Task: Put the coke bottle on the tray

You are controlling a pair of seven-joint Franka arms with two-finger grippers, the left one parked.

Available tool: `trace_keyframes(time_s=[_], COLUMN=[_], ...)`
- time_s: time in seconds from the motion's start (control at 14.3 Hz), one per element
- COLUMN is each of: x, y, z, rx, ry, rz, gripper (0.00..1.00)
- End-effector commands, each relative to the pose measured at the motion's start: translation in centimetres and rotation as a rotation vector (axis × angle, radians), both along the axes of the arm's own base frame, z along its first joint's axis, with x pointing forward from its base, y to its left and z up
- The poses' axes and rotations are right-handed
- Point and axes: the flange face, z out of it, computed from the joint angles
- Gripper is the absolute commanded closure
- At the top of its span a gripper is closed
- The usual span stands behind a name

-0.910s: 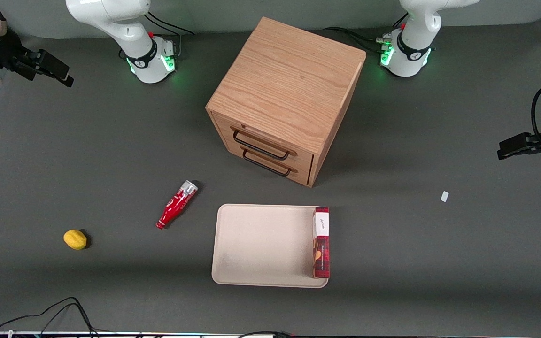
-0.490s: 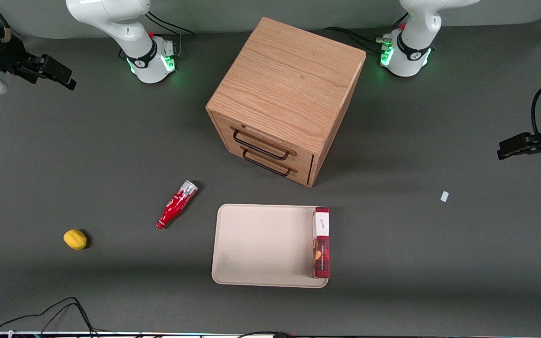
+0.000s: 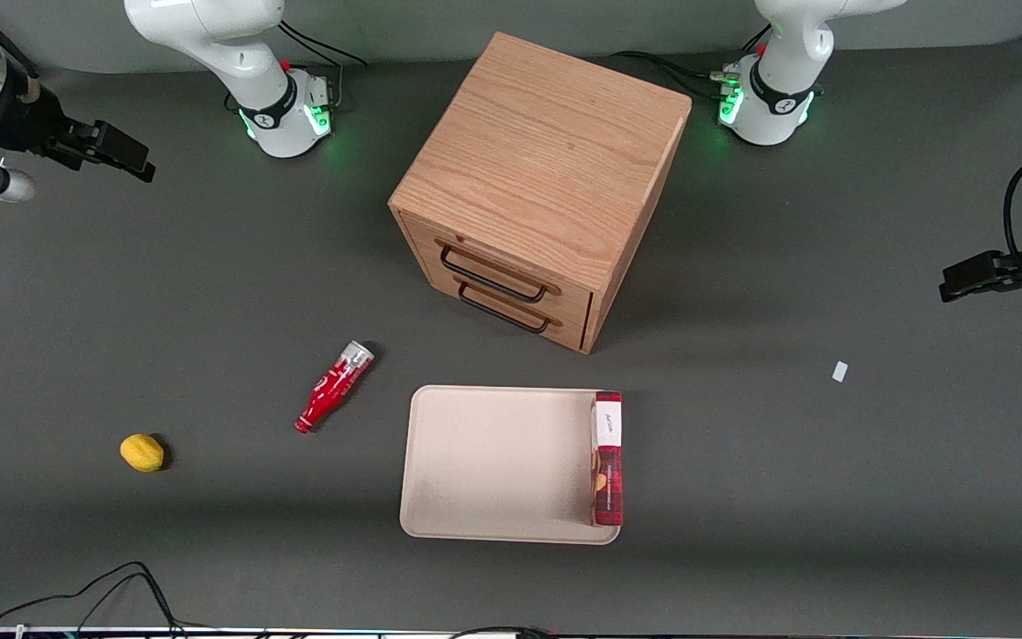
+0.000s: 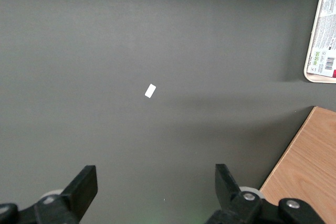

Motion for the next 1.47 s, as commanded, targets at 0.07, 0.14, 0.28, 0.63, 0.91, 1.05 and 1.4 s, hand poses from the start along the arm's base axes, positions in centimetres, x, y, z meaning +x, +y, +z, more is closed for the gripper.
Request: trace_keyframes(time_s=[0.07,0.14,0.28,0.63,0.91,1.05,1.4], x=[5.7,6.9,9.3,13.0,13.9,14.1,14.1], y=[4.6,6.3,8.7,10.1,11.6,11.9,11.9], z=[-2.9,-4.8,-9.9,-25.8,-34.1,-36.8,-42.5], rx=[-0.004,-0.010,-0.029,-0.055,-0.055,-0.057,-0.044], ry=[0.039,0.040,0.061,0.066,0.033,-0.003,-0.064], rz=[-0.059,-0.094,-0.195,-0.418,-0.495,-0.519,-0.518], gripper=[0.00,0.00,0.00,0.00,0.00,0.00,0.00])
